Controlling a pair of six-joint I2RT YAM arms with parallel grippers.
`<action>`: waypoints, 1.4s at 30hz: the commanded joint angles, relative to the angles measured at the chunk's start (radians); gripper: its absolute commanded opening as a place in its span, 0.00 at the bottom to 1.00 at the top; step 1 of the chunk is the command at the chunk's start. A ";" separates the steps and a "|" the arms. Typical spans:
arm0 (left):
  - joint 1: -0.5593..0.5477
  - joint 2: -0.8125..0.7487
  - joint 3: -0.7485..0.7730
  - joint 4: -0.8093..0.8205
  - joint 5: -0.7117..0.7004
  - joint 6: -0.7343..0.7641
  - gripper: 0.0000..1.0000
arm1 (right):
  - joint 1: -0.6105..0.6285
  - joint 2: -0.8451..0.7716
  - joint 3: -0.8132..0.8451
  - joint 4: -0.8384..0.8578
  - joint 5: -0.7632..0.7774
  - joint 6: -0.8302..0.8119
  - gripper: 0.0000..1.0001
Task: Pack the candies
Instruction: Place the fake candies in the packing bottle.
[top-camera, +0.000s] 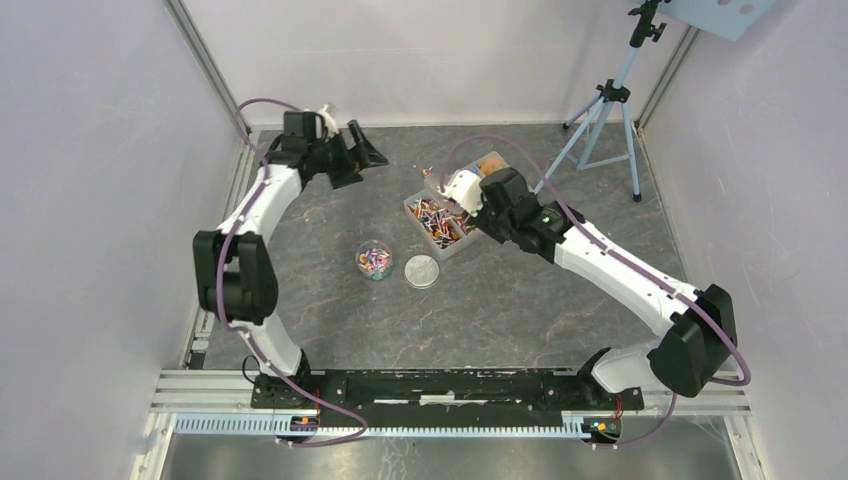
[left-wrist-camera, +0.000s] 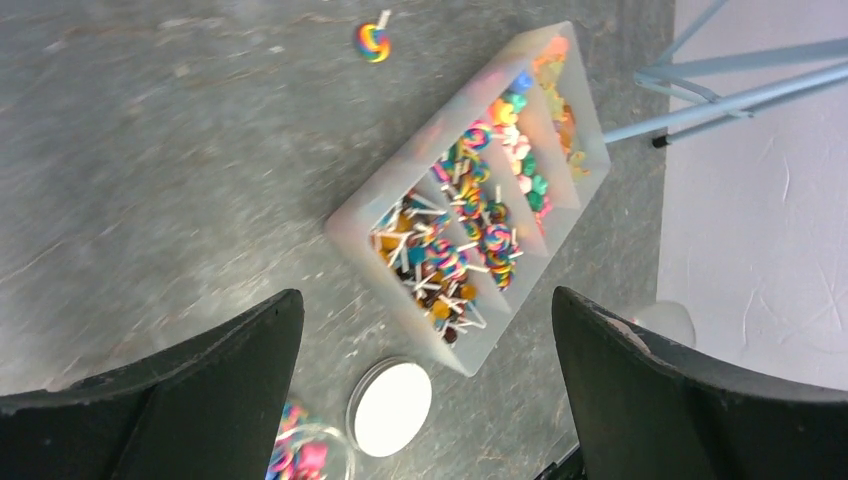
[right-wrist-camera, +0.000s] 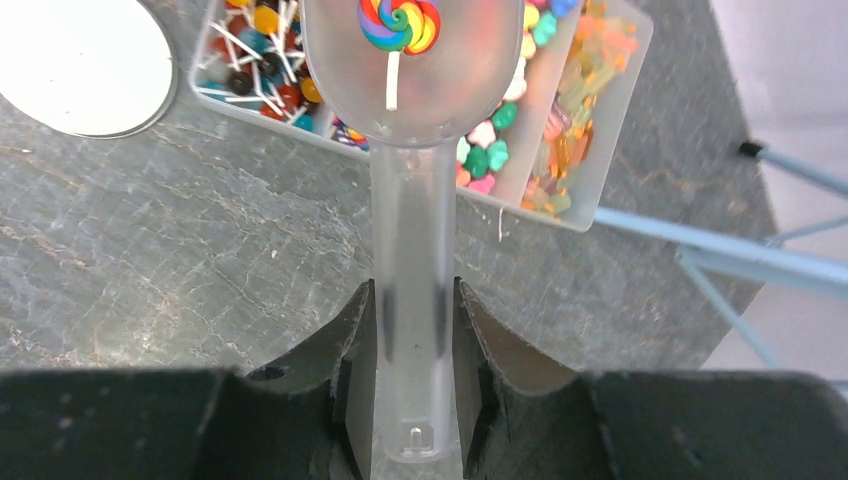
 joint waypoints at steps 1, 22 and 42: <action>0.092 -0.137 -0.124 -0.023 -0.006 -0.015 1.00 | 0.109 0.000 0.078 0.018 0.095 -0.096 0.00; 0.252 -0.565 -0.613 -0.123 -0.279 -0.086 1.00 | 0.444 0.270 0.298 -0.112 0.365 -0.332 0.00; 0.295 -0.630 -0.690 -0.038 -0.154 -0.069 1.00 | 0.567 0.442 0.383 -0.220 0.601 -0.405 0.00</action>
